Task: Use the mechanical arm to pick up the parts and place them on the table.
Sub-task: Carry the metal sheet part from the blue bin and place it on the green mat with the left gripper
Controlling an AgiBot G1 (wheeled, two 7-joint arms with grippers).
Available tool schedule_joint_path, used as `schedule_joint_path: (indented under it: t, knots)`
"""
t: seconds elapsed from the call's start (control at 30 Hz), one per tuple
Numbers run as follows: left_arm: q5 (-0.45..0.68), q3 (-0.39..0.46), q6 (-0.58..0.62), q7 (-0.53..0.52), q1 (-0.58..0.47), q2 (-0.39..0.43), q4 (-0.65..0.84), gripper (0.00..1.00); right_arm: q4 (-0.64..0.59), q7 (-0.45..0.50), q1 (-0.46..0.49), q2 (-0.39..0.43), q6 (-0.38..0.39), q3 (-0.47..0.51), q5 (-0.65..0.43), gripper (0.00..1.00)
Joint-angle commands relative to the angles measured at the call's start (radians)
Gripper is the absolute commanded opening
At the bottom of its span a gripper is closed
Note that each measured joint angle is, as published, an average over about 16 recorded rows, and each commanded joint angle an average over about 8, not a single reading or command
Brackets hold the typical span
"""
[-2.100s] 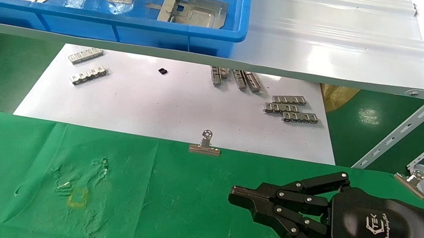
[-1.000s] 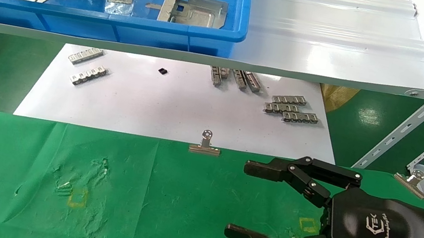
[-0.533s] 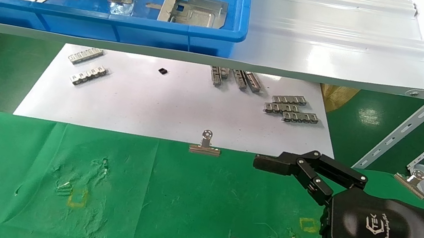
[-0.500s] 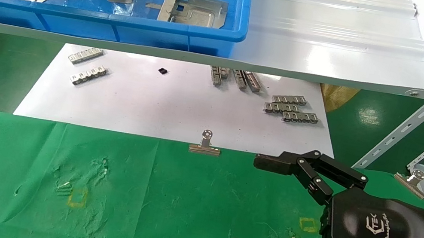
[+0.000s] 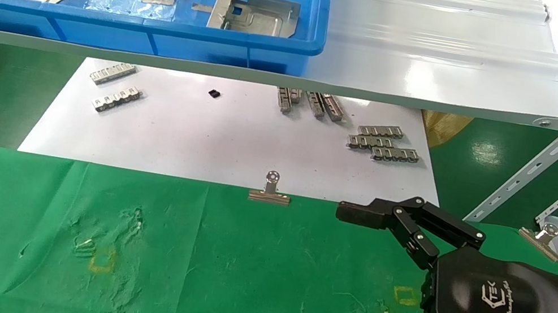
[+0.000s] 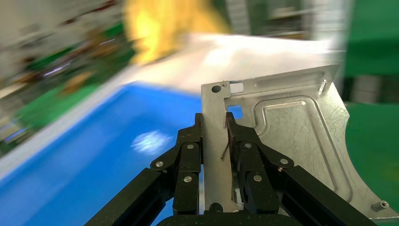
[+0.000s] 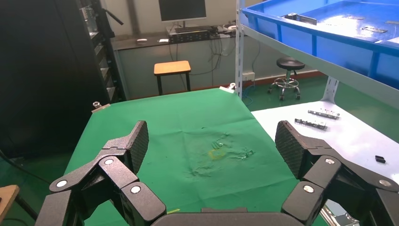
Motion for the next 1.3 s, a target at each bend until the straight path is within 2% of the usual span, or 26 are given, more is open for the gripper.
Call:
schedule_joint_path:
  t: [0.03,0.13,0.27,0.43,0.57,0.67,0.83,1.1,1.13,1.17,1.3]
  knots:
    - [-0.008,-0.004,0.126,0.032,0.002,-0.010,-0.011,0.00,0.000,0.000,0.000,0.000,0.000,0.000,0.000,1.00]
    - [-0.018,0.018,0.183,0.071,0.028,-0.022,-0.063,0.00,0.000,0.000,0.000,0.000,0.000,0.000,0.000,1.00]
    - [-0.073,0.073,0.197,0.120,0.094,-0.066,-0.205,0.00,0.000,0.000,0.000,0.000,0.000,0.000,0.000,1.00]
    - [-0.187,0.191,0.195,0.167,0.189,-0.170,-0.432,0.00,0.000,0.000,0.000,0.000,0.000,0.000,0.000,1.00]
    - [-0.214,0.303,0.184,0.210,0.223,-0.238,-0.517,0.00,0.000,0.000,0.000,0.000,0.000,0.000,0.000,1.00]
    - [-0.174,0.377,0.173,0.263,0.226,-0.254,-0.498,0.00,0.000,0.000,0.000,0.000,0.000,0.000,0.000,1.00]
    - [-0.074,0.469,0.154,0.373,0.236,-0.237,-0.385,0.00,0.000,0.000,0.000,0.000,0.000,0.000,0.000,1.00]
    - [-0.015,0.521,0.138,0.511,0.282,-0.182,-0.195,0.00,0.000,0.000,0.000,0.000,0.000,0.000,0.000,1.00]
    - [-0.017,0.521,0.138,0.521,0.287,-0.175,-0.176,0.02,0.000,0.000,0.000,0.000,0.000,0.000,0.000,1.00]
    - [-0.019,0.521,0.139,0.532,0.292,-0.169,-0.159,0.11,0.000,0.000,0.000,0.000,0.000,0.000,0.000,1.00]
    - [-0.024,0.524,0.142,0.574,0.307,-0.147,-0.104,0.61,0.000,0.000,0.000,0.000,0.000,0.000,0.000,1.00]
